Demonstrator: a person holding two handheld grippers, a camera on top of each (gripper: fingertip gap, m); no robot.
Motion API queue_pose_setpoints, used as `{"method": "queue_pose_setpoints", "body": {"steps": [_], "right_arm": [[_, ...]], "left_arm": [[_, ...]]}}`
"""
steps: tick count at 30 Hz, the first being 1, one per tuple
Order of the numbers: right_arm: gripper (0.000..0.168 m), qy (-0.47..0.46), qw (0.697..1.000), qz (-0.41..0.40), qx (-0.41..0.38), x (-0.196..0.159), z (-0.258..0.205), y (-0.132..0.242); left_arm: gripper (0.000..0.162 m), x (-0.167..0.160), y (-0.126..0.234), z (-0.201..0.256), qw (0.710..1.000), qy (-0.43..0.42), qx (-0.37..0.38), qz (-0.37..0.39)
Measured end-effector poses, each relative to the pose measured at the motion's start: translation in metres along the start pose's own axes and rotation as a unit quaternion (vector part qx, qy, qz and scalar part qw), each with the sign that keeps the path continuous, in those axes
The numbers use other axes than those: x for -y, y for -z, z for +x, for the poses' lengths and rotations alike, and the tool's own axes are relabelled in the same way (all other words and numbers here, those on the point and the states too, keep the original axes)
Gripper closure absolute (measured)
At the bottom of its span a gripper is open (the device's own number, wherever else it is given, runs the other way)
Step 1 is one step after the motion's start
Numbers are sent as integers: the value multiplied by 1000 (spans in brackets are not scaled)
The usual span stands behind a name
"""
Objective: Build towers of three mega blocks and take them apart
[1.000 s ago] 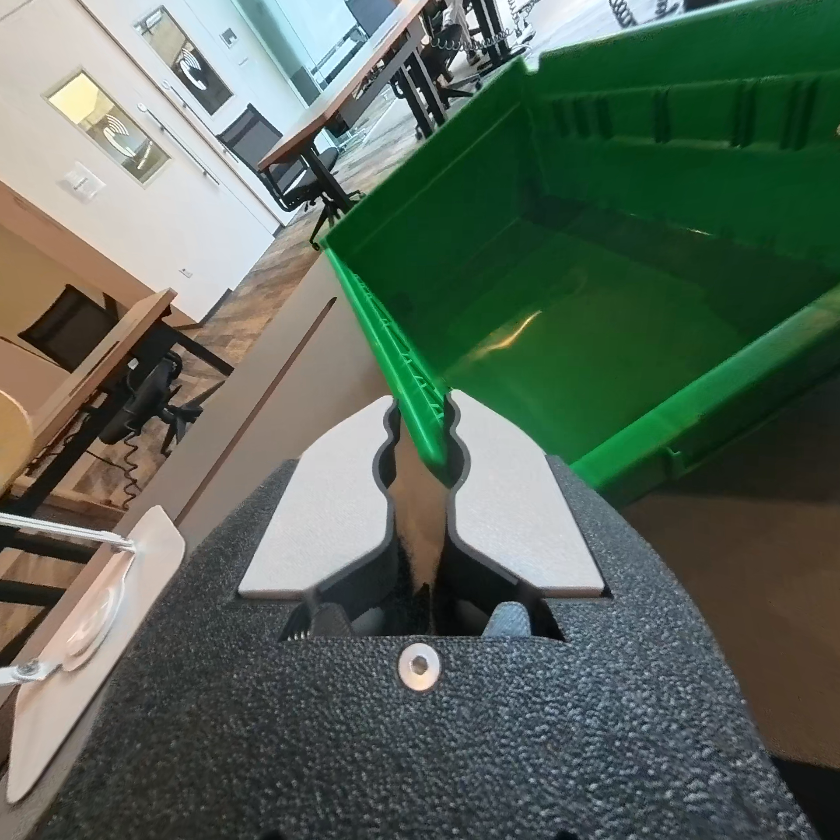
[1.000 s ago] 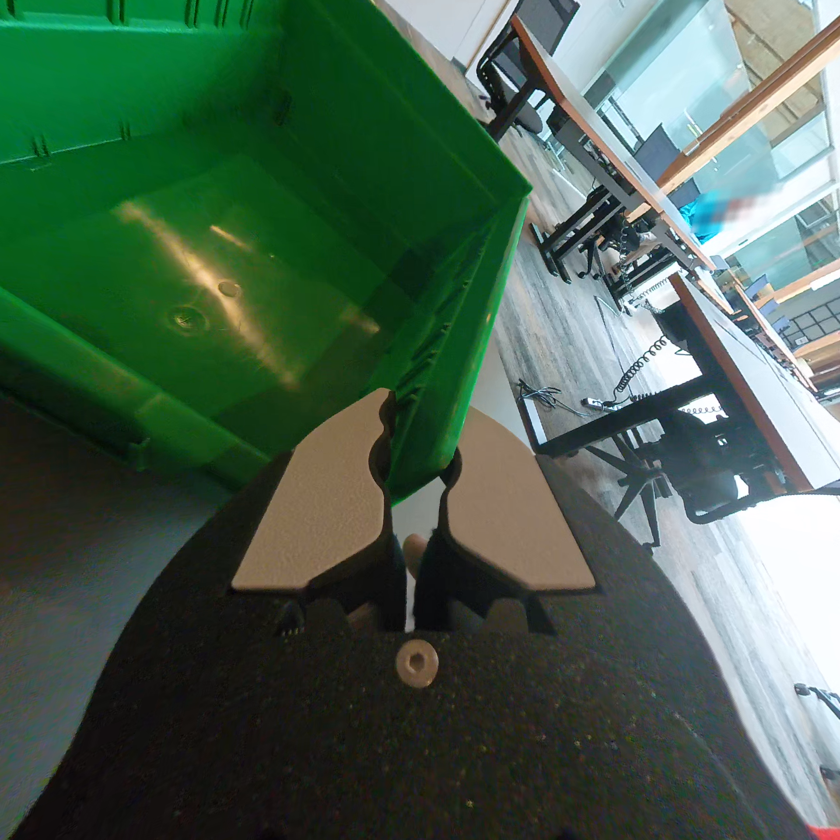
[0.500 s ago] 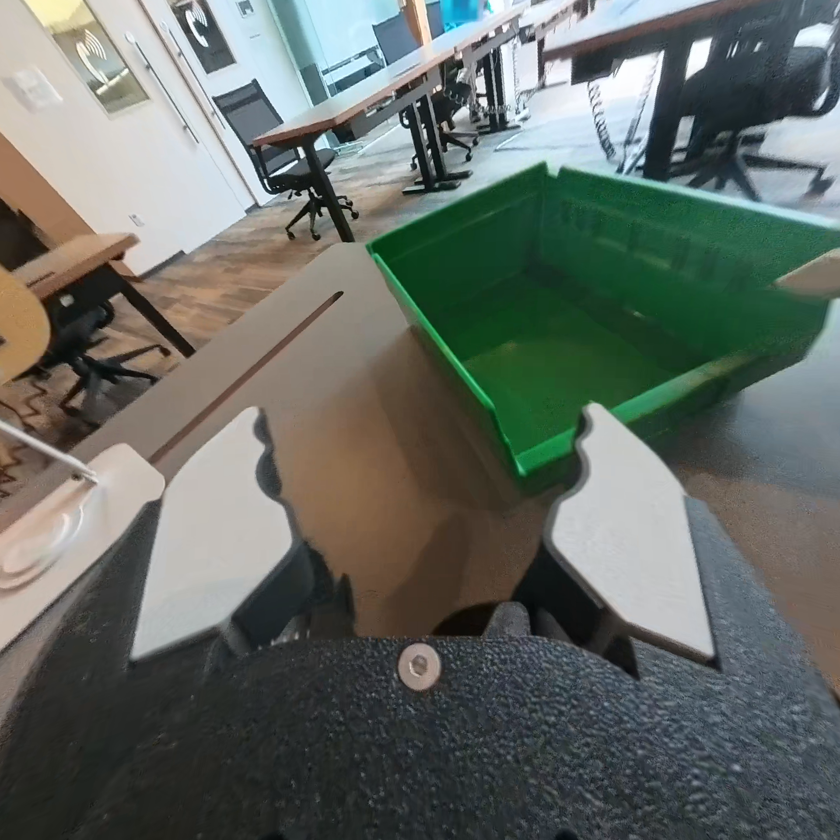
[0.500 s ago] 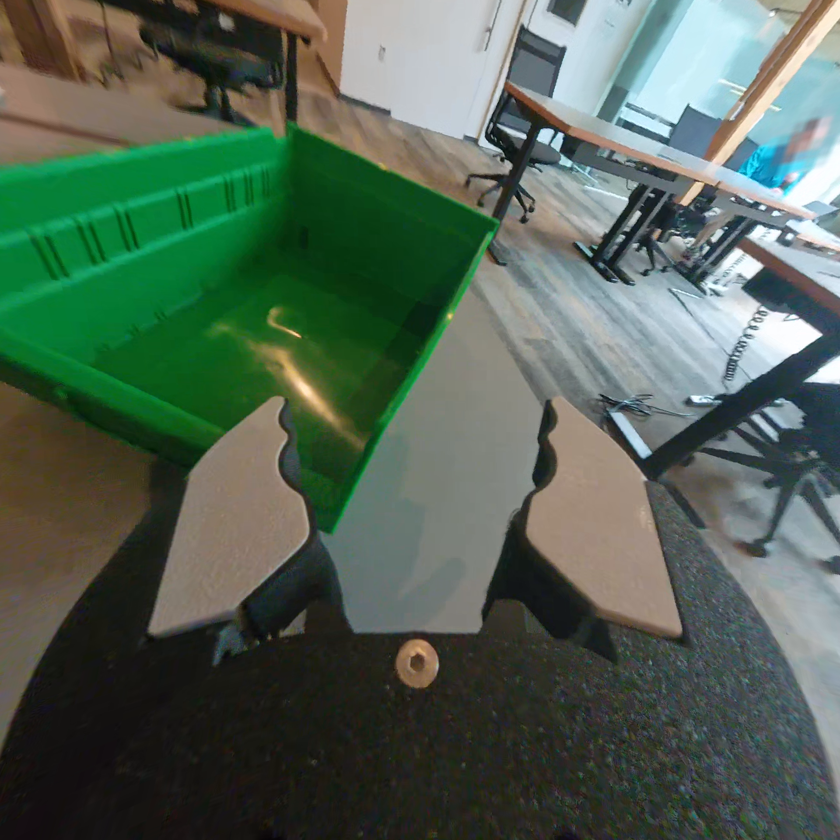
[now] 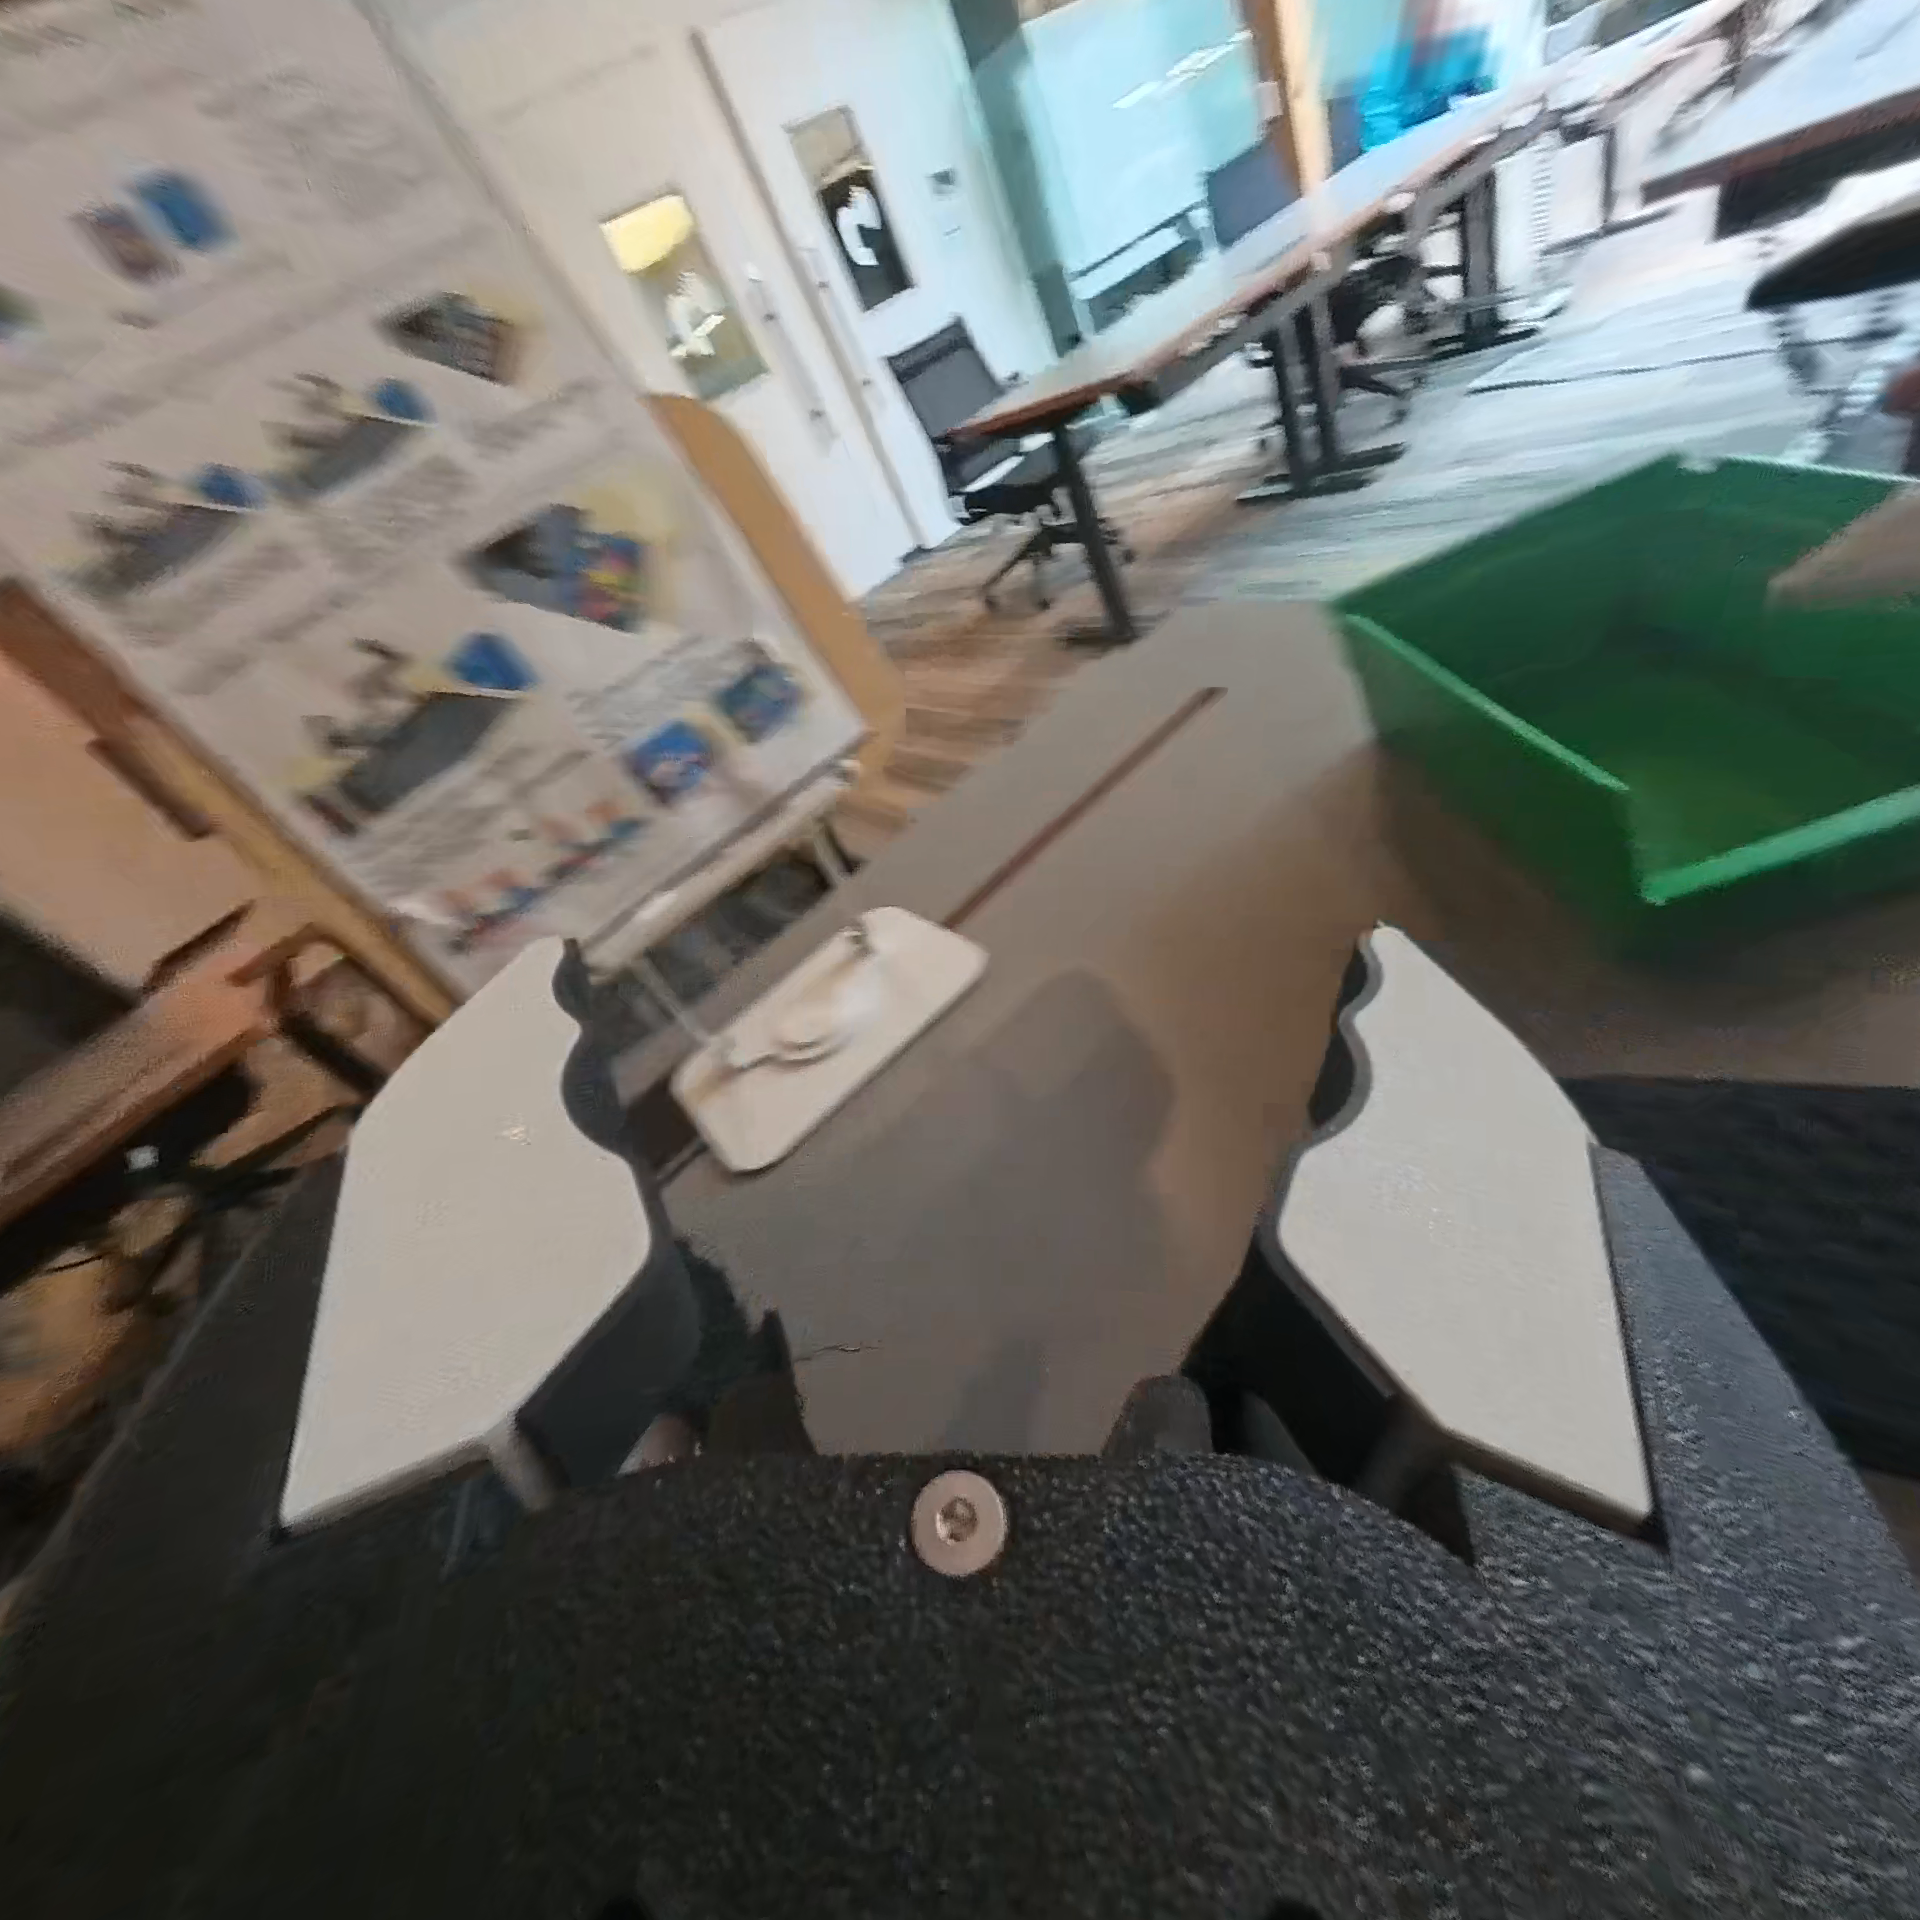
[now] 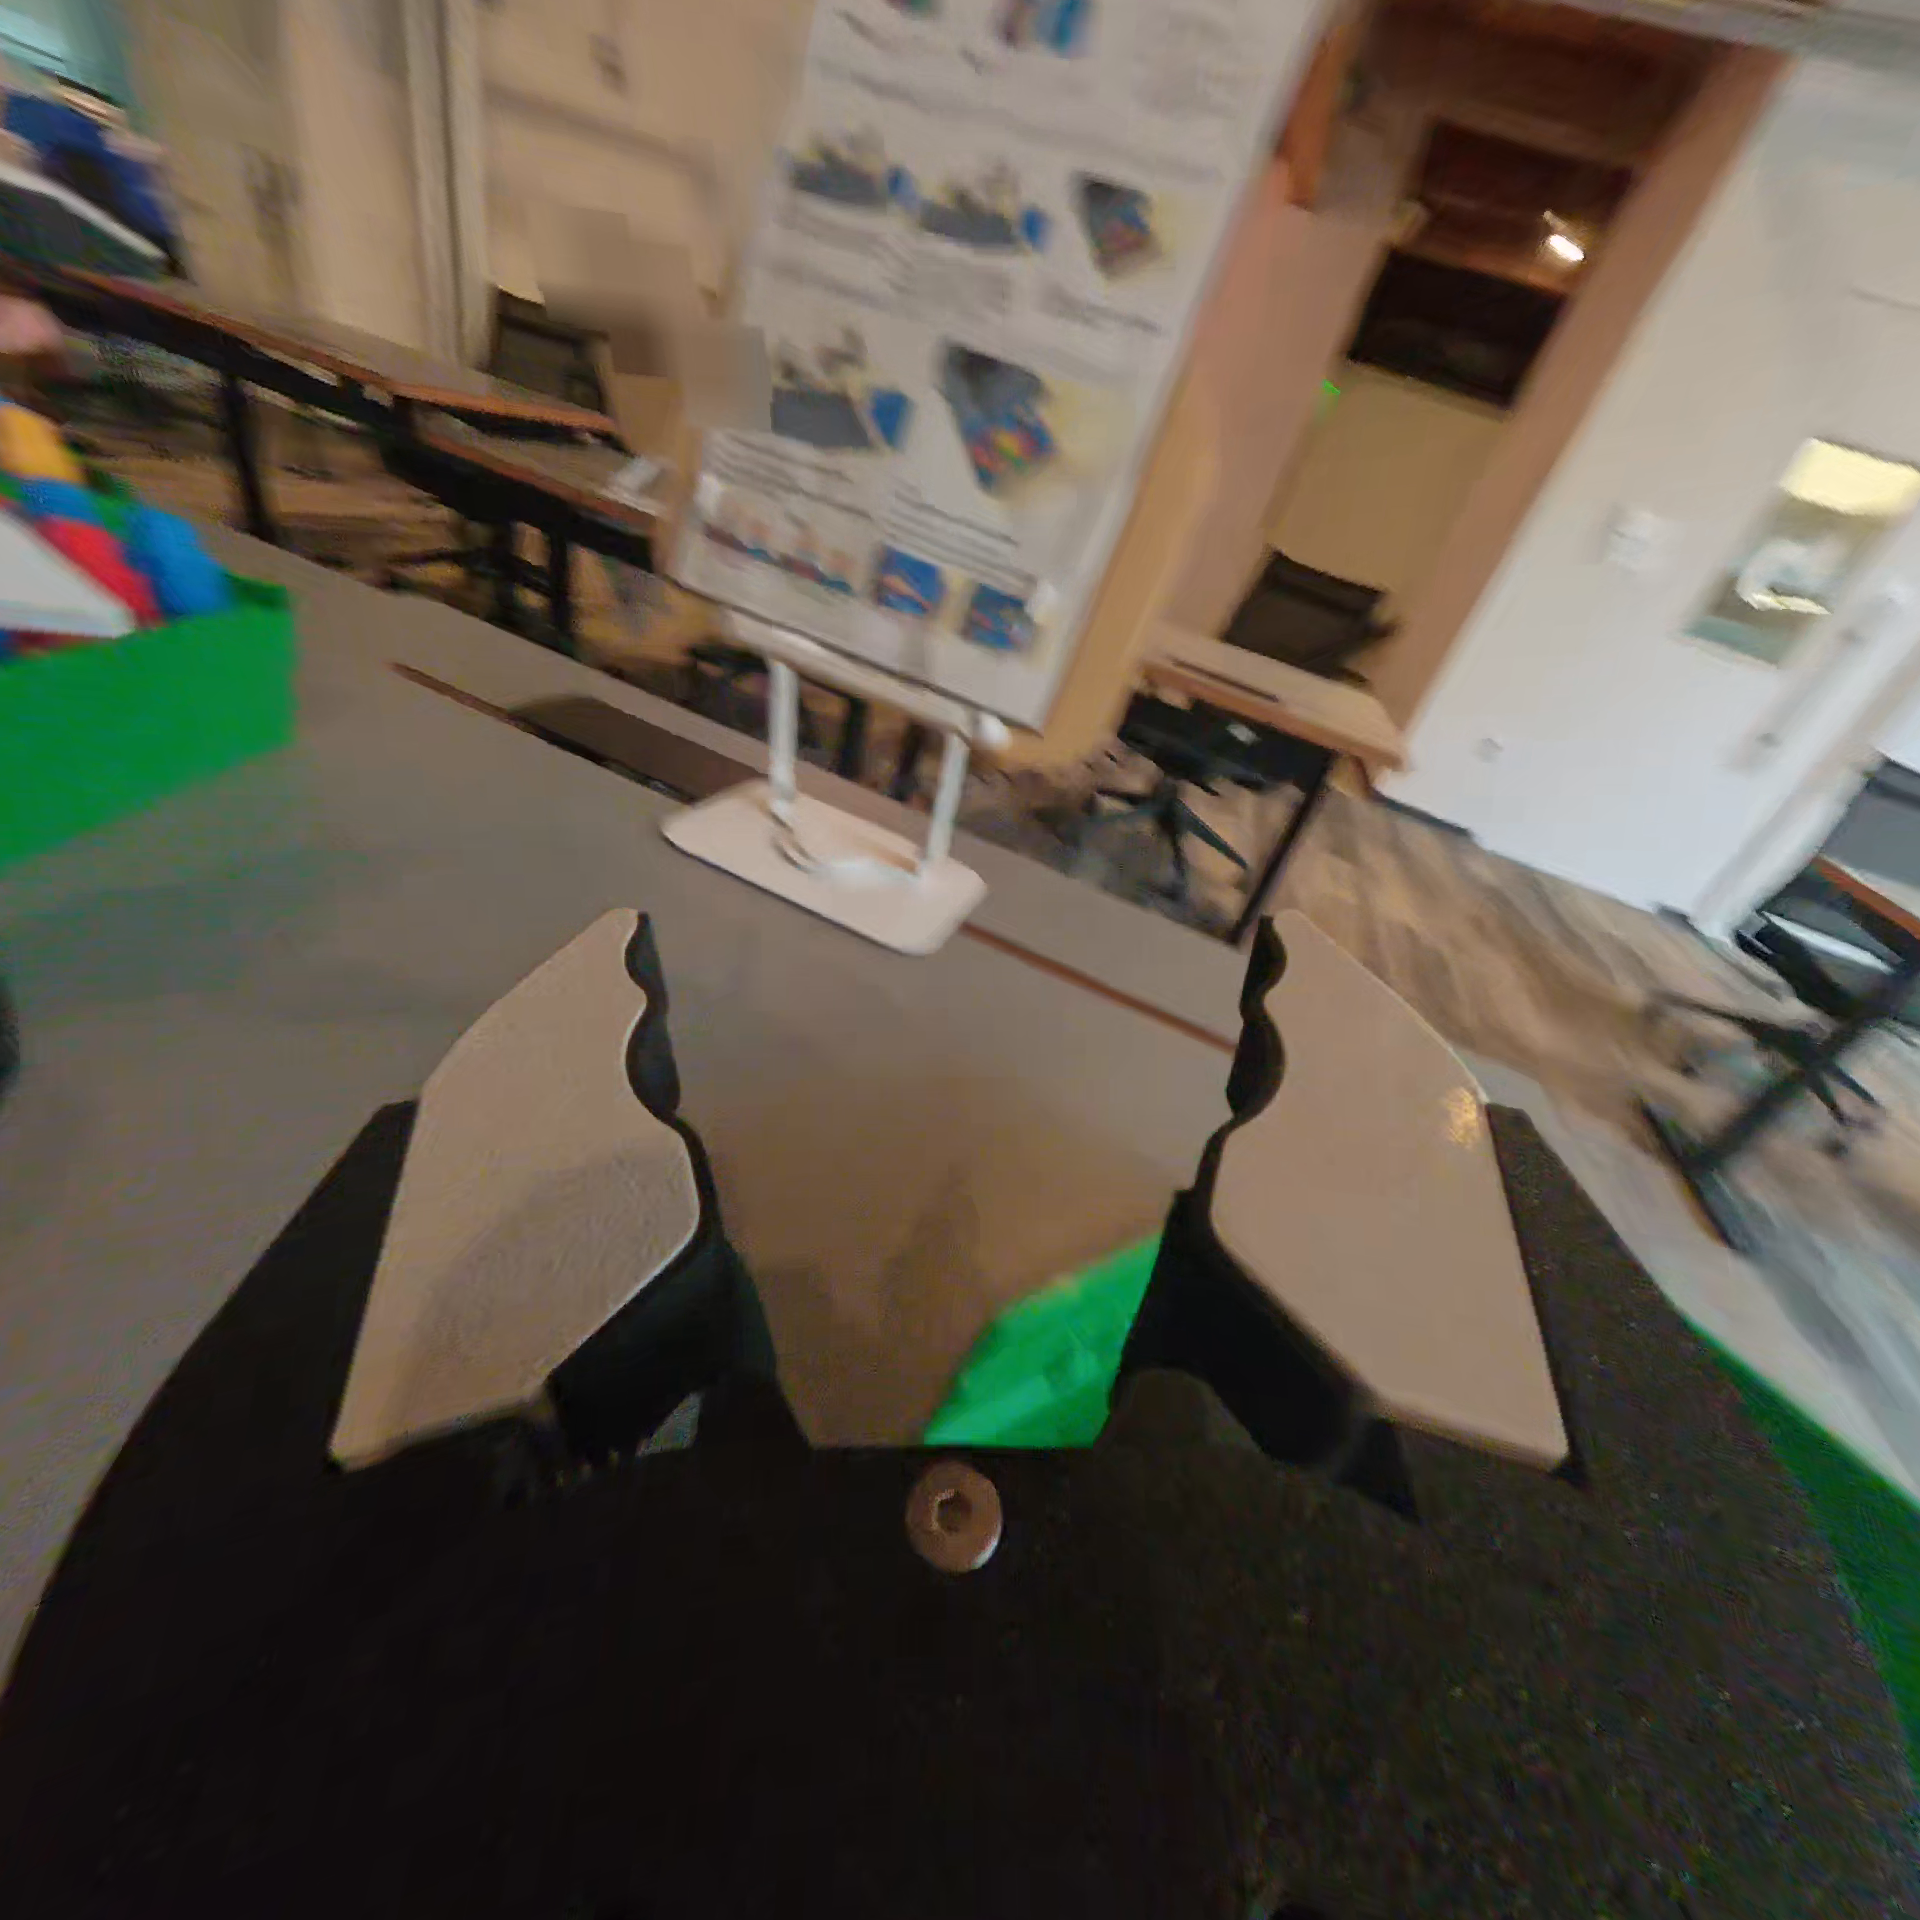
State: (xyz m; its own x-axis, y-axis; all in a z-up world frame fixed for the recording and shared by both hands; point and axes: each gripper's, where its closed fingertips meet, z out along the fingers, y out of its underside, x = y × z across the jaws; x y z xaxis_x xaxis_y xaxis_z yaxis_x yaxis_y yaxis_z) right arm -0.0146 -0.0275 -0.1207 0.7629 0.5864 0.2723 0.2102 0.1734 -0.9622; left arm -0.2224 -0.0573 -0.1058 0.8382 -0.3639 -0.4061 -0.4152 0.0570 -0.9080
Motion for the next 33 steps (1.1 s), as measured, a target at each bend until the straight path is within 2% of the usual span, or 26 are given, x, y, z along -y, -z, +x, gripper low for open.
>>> {"method": "queue_pose_setpoints", "body": {"steps": [4, 8, 11, 14, 17, 22, 25, 30, 33], "right_arm": [[63, -6, 994, 46, 102, 60, -44, -51], [65, -9, 987, 71, 144, 102, -59, -96], [65, -18, 982, 79, 172, 124, -64, -124], [67, -19, 977, 80, 197, 136, -67, -143], [69, -6, 974, 68, 214, 133, -67, -158], [73, 4, 978, 49, 201, 103, -56, -179], [73, 14, 978, 16, 209, 83, -57, -189], [73, 31, 978, -23, 205, 61, -58, -204], [73, 34, 978, -36, 203, 54, -60, -210]], "left_arm": [[35, 24, 32, -85, 998, 8, 59, 2], [38, 29, 59, -152, 993, 22, 117, -1], [41, 19, 73, -183, 991, 51, 122, -6], [43, -6, 84, -212, 986, 74, 143, -34], [46, -37, 91, -228, 982, 96, 147, -62], [51, -86, 102, -258, 969, 113, 183, -123], [61, -112, 104, -270, 961, 122, 196, -155], [80, -172, 112, -285, 932, 144, 206, -261], [91, -193, 113, -290, 921, 171, 200, -287]]}}
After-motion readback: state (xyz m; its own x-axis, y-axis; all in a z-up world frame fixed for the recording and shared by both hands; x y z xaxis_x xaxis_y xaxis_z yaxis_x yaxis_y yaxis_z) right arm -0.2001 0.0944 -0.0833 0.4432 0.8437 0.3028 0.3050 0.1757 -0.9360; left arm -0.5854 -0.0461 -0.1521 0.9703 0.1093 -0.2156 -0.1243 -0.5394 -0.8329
